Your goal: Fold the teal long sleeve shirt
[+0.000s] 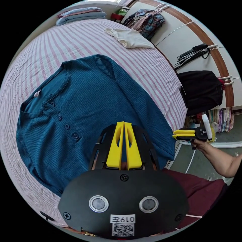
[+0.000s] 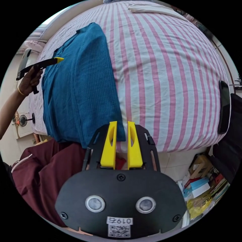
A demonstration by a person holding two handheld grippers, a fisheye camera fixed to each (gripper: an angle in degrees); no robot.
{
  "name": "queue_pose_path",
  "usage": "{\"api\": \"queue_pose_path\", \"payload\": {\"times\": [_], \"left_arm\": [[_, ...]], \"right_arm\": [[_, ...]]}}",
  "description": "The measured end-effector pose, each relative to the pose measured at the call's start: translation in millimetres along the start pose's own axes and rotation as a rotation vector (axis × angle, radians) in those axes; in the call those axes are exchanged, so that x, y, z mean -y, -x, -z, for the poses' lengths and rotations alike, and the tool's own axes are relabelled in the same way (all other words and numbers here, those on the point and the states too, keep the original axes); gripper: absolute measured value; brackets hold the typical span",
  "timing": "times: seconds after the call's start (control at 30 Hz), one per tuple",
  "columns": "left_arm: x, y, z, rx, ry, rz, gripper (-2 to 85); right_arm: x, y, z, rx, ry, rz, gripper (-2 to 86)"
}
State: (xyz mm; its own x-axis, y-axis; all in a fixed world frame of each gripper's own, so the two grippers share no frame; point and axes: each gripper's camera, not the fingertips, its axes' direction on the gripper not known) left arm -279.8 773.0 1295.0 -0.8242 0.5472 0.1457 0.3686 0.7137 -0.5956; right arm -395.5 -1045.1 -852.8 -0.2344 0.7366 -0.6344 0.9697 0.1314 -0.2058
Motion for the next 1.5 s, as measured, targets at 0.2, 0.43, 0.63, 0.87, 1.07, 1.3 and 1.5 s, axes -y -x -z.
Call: {"api": "queue_pose_path", "payload": {"times": [0.2, 0.43, 0.63, 0.87, 1.07, 1.3, 1.5], "left_arm": [[12.3, -14.2, -26.8, 0.049, 0.103, -0.006, 0.7], [26.5, -14.7, -28.3, 0.004, 0.135, 0.05, 0.8], [38.2, -29.3, -21.8, 0.034, 0.158, -0.01, 0.9], [41.6, -44.6, -12.9, 0.07, 0.13, -0.029, 0.8], [50.5, -50.1, -5.9, 0.059, 0.144, -0.047, 0.8], [72.5, -56.8, 34.4, 0.089, 0.007, -0.012, 0.8], [130.8, -47.1, 64.0, 0.118, -0.161, 0.09, 0.9]], "right_arm": [[-7.0, 10.5, -12.7, -0.084, -0.043, -0.105, 7.5], [-27.1, 20.1, -19.6, -0.186, -0.133, -0.184, 6.6], [-43.2, -2.0, -16.9, -0.055, -0.119, -0.126, 5.0], [-47.1, -39.7, -30.0, 0.093, -0.04, -0.059, 5.9], [-45.5, -56.9, -27.4, 0.117, 0.009, 0.063, -0.5], [-40.2, -85.0, 23.1, 0.027, -0.116, 0.064, -0.9], [-39.4, -123.2, 84.0, -0.08, -0.223, 0.047, -0.9]]}}
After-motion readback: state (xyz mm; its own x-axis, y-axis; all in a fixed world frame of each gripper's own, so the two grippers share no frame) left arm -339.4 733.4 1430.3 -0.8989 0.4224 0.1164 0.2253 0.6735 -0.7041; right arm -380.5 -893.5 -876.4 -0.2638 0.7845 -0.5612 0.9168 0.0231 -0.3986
